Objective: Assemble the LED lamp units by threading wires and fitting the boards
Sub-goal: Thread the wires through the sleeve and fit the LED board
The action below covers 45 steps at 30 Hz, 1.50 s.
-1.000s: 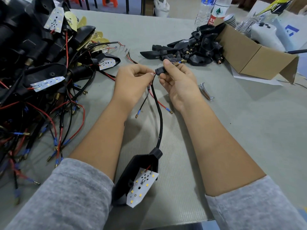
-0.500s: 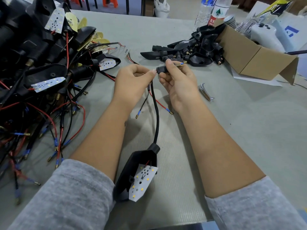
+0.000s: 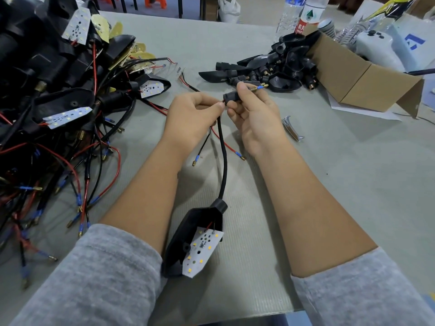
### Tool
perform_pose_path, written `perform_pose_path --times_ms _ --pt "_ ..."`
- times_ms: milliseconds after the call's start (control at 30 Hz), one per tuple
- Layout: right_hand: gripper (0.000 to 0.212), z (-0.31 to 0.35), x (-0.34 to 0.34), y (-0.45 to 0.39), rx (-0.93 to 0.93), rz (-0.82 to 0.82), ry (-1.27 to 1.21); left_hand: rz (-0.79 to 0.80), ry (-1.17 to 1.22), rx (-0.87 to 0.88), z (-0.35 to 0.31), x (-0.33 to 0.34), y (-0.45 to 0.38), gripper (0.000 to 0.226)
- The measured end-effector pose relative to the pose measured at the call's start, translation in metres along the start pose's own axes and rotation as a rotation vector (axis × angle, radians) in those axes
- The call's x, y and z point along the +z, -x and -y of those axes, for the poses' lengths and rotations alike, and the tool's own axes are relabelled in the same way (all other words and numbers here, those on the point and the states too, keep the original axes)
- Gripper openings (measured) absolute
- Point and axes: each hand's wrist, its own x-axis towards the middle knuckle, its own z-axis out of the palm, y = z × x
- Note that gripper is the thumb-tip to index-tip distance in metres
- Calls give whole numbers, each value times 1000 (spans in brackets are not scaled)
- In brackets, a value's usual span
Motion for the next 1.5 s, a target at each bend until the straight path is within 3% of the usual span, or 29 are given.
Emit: perform_pose_path --times_ms 233,400,567,733,833,1167,1500 --pt "8 2 0 0 3 -41 -68 123 51 3 1 0 2 16" --pt "7 1 3 2 -47 14 170 74 -21 49 5 1 1 21" --pt "11 1 4 2 -52 3 138 43 -21 21 3 1 2 16" --pt "10 2 3 1 -49 -61 -3 193 9 -35 -2 -1 1 15" --pt "11 4 3 1 -38 -64 31 235 36 -29 1 0 -1 19" --pt "15 1 2 -1 -50 -31 247 151 -36 30 12 1 -6 21" --pt "19 1 -1 0 -31 64 203 137 -15 49 7 -2 -3 25"
